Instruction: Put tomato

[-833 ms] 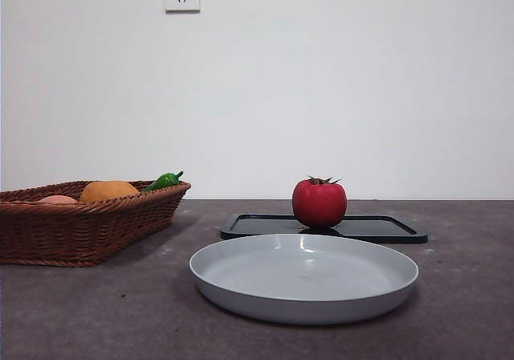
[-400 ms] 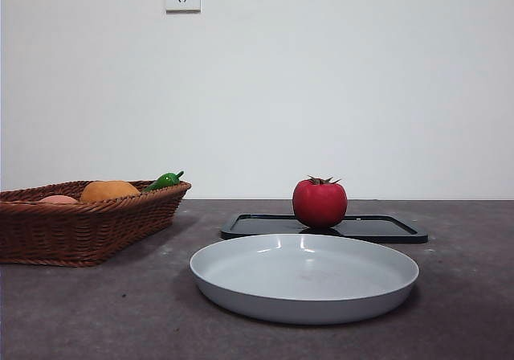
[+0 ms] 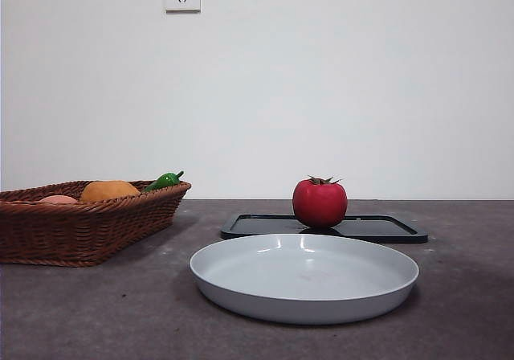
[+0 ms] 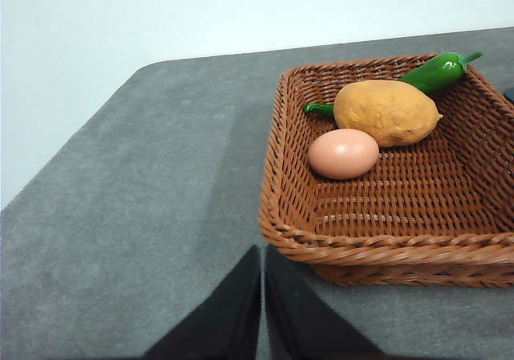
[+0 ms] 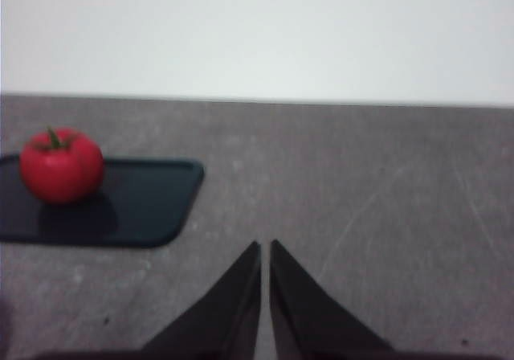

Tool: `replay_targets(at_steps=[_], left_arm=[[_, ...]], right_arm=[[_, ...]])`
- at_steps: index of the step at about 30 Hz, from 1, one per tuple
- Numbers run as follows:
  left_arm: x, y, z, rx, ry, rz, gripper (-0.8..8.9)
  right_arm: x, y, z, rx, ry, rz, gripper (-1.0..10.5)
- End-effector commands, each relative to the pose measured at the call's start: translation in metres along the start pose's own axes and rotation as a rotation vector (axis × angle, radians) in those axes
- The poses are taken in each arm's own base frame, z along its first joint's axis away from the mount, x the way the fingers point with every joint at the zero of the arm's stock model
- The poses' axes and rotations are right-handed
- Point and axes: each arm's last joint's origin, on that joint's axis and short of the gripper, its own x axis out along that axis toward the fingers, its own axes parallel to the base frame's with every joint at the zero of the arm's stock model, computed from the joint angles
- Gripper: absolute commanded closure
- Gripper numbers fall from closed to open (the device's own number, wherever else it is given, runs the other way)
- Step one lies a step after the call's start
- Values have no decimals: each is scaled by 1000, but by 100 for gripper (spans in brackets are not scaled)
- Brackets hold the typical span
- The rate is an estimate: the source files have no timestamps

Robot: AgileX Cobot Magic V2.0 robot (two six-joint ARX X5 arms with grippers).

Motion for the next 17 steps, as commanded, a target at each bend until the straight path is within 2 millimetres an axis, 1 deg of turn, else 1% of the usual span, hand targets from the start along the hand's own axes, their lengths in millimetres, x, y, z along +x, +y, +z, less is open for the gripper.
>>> replay_targets(at_steps=[1,7,11,17], left_arm=[[2,-1,-7,-5,25,-2,806],[2,-1,-7,-5,25,-2,806],[2,-1,-7,-5,25,-3,806],[2,-1,-7,-5,25,-2,806]], right_arm=[[0,0,-2,18,7,-5,937],[-1,-1,-13,21,116,-9,937],[-1,0,-9,20,80,-6,937],[-1,0,-9,20,78,-7,937]])
